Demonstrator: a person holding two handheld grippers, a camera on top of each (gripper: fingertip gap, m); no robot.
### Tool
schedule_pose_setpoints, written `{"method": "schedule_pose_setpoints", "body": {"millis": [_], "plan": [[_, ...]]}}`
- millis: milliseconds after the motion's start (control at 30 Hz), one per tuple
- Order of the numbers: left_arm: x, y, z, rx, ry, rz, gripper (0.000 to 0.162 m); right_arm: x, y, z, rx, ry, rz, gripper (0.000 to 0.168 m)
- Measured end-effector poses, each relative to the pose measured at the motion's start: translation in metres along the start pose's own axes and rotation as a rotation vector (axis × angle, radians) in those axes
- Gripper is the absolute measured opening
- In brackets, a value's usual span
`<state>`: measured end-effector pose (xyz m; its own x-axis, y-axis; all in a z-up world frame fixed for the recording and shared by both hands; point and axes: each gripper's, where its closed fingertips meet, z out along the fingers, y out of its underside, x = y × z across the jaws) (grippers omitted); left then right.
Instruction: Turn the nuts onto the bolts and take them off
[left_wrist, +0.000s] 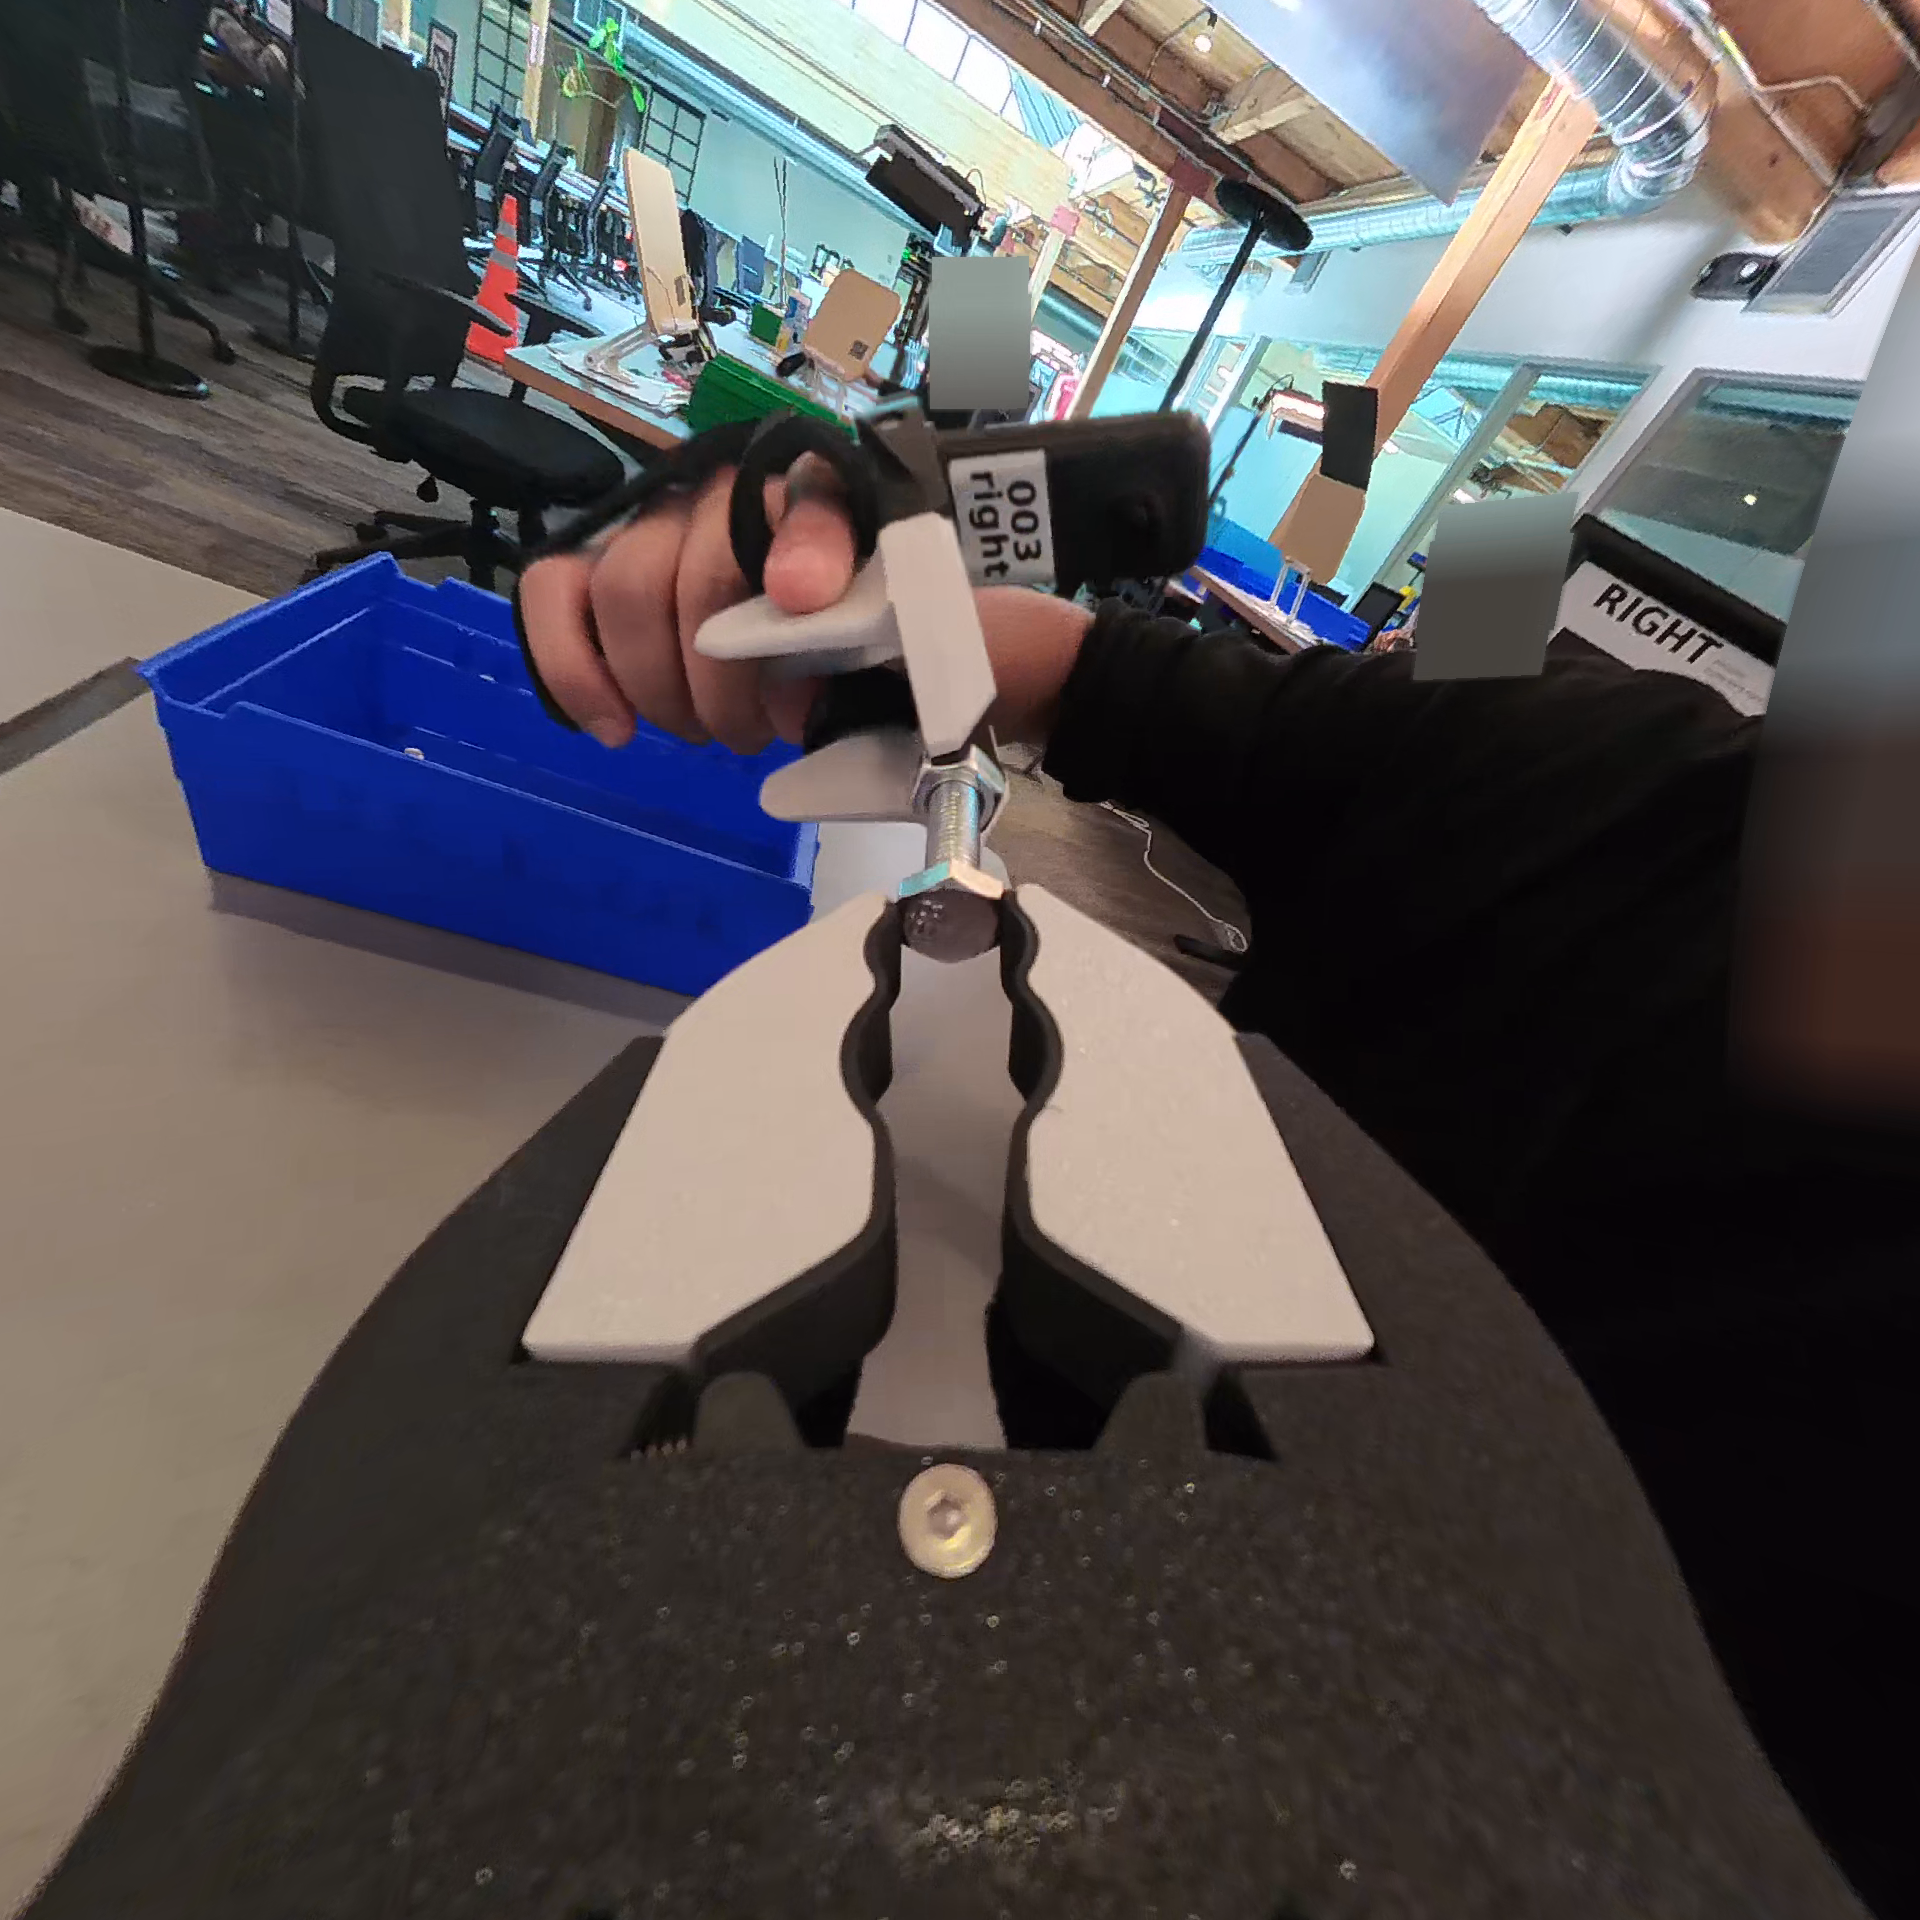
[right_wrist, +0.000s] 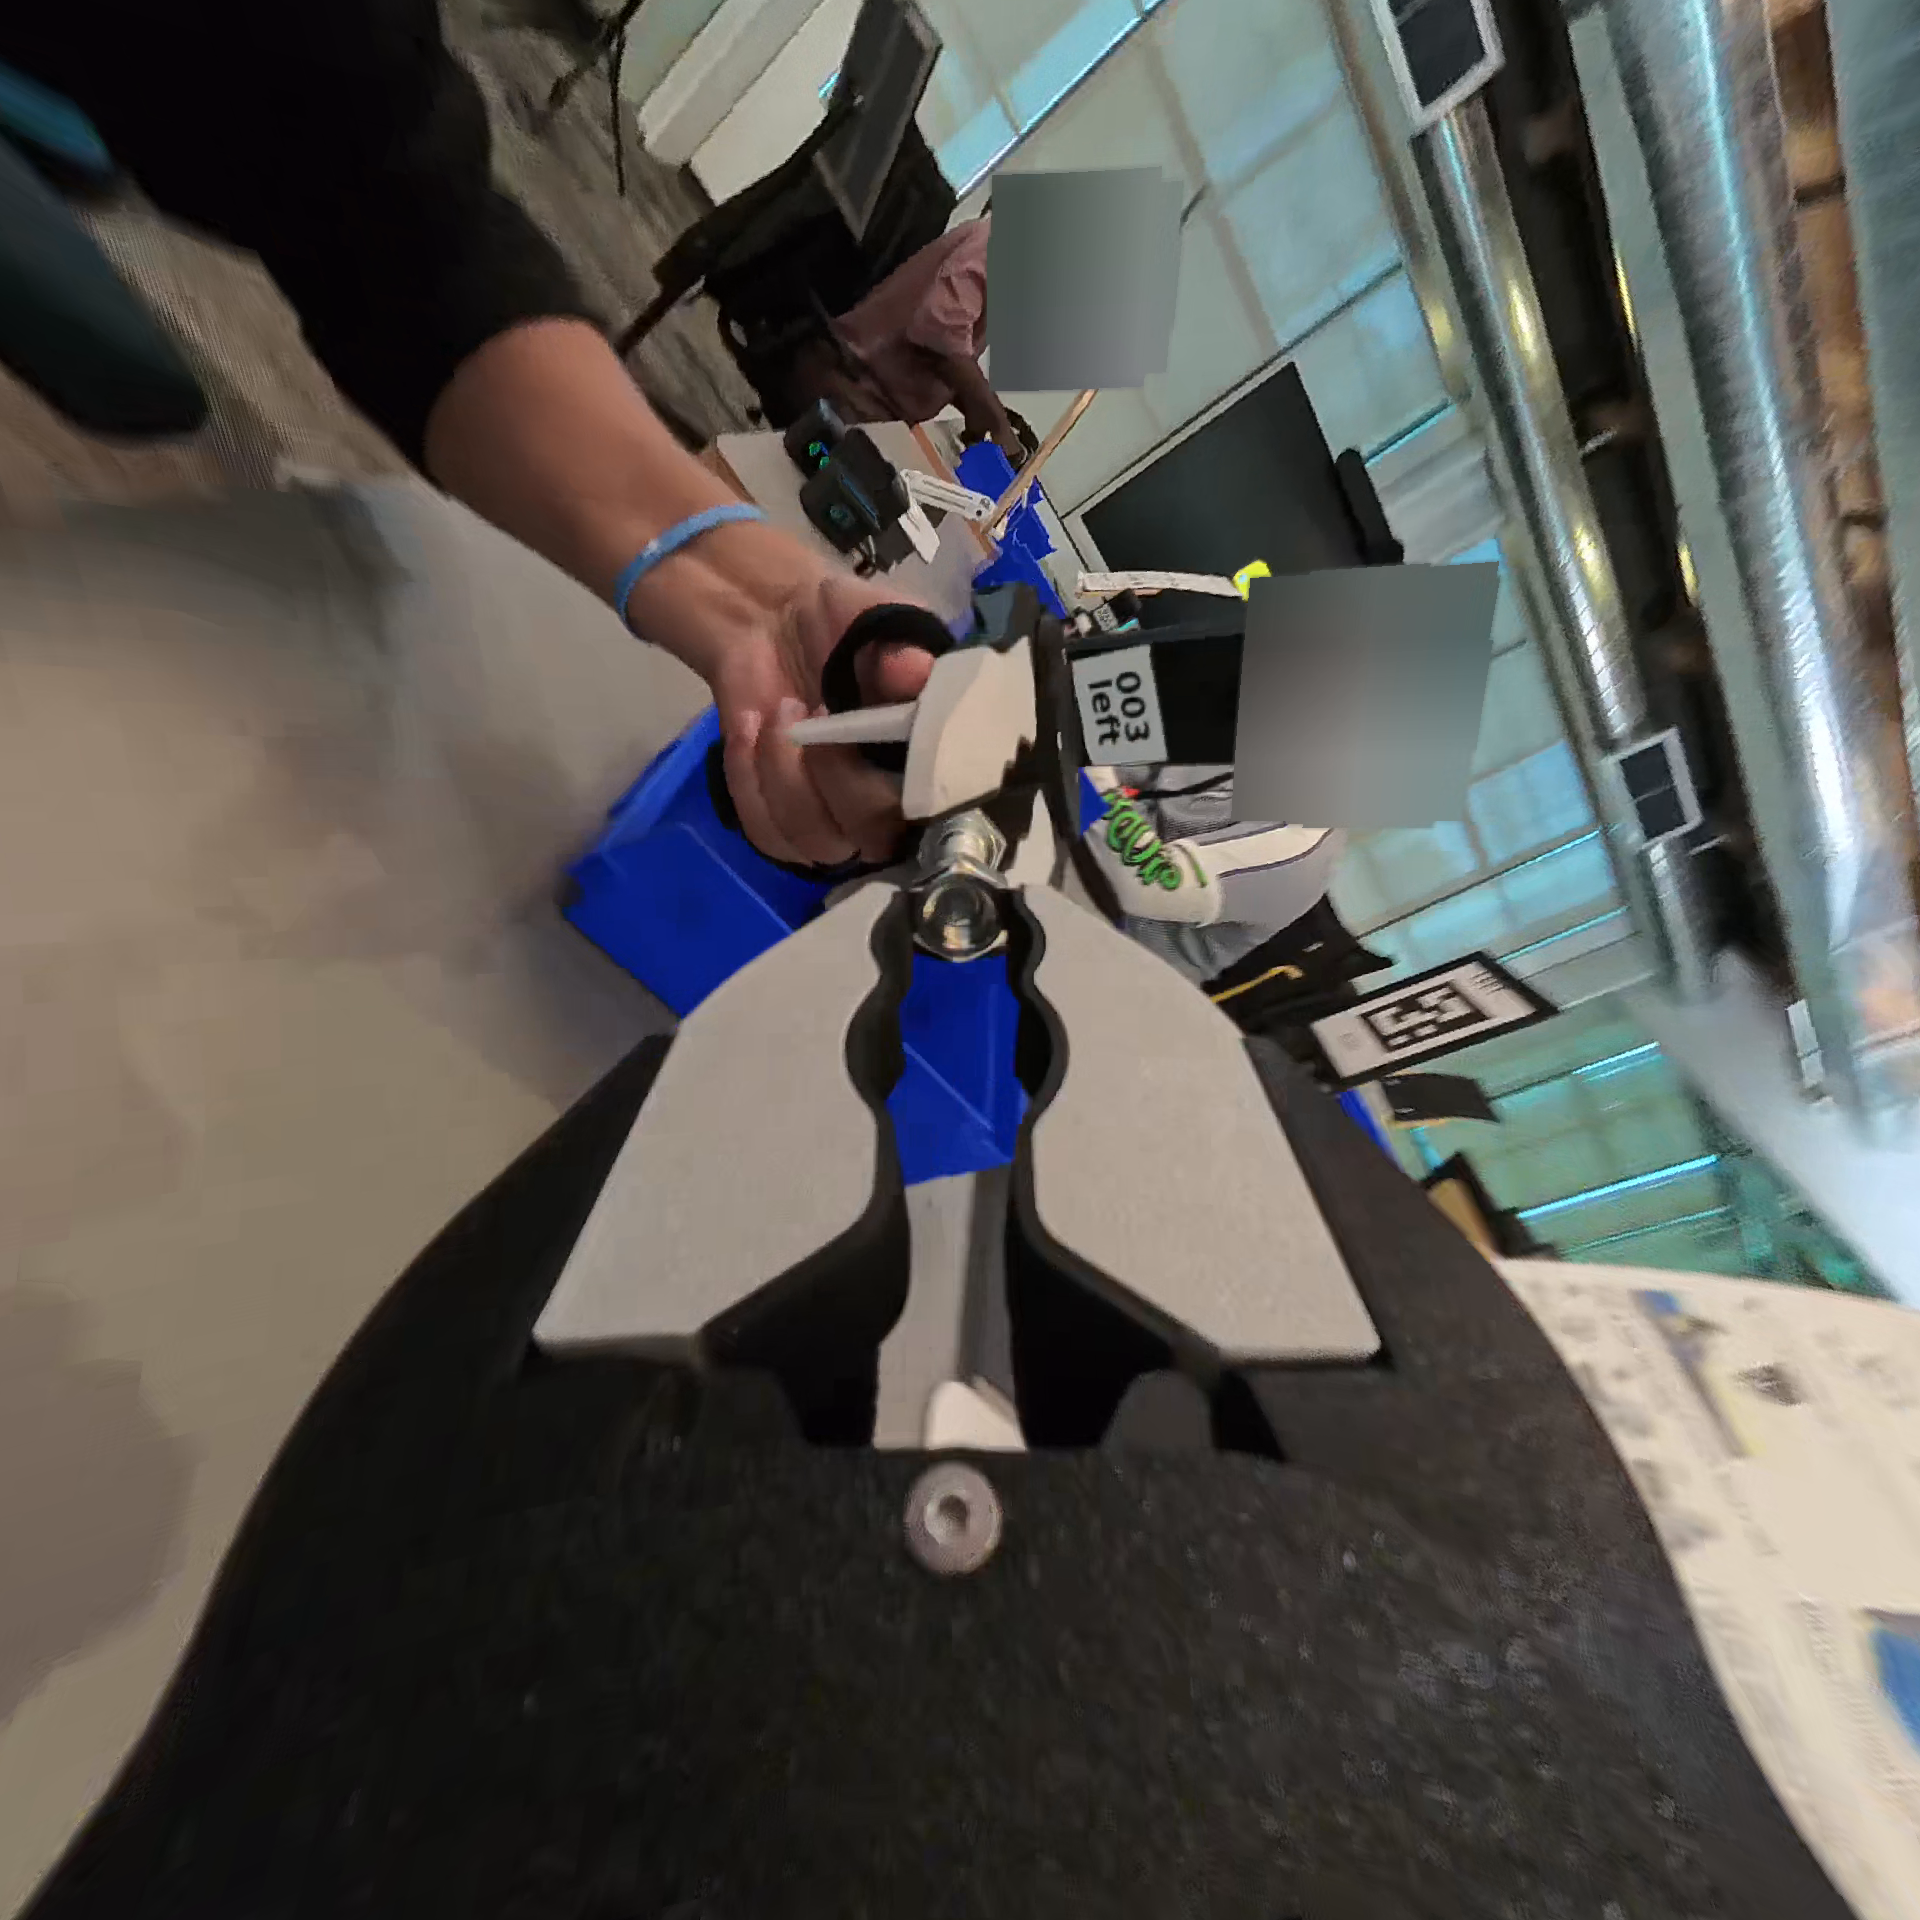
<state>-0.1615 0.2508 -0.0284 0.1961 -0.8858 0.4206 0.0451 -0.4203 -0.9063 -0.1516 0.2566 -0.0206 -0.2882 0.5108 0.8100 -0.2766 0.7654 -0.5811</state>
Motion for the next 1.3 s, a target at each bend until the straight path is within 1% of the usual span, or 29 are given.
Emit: {"method": "schedule_pose_setpoints", "body": {"millis": [167,500,700,767,967,1067,1267,1300], "plan": [[-0.002,0.005,0.003,-0.050,-0.054,0.063,0.017,-0.003,0.003,-0.002,0.010,0.004,0.265,0.016],[-0.012,0.006,0.003,-0.090,-0.195,0.204,0.017,-0.004,0.014,-0.003,-0.007,0.015,0.820,0.017],[-0.018,0.010,0.004,-0.112,-0.244,0.257,0.017,-0.006,0.020,-0.004,0.066,0.009,1.215,0.017],[-0.022,0.011,0.004,-0.122,-0.269,0.279,0.017,-0.007,0.024,-0.004,0.054,0.013,1.307,0.017],[-0.040,0.022,0.001,-0.178,-0.366,0.341,0.017,-0.012,0.043,-0.002,-0.036,-0.014,1.706,0.017],[-0.048,0.027,0.001,-0.199,-0.405,0.382,0.017,-0.015,0.050,-0.001,-0.071,-0.010,1.822,0.017],[-0.056,0.033,-0.001,-0.254,-0.468,0.469,0.017,-0.021,0.059,0.000,-0.092,-0.047,2.143,0.018],[-0.057,0.037,-0.001,-0.280,-0.478,0.487,0.017,-0.025,0.061,0.001,-0.119,-0.058,2.189,0.018]]}}
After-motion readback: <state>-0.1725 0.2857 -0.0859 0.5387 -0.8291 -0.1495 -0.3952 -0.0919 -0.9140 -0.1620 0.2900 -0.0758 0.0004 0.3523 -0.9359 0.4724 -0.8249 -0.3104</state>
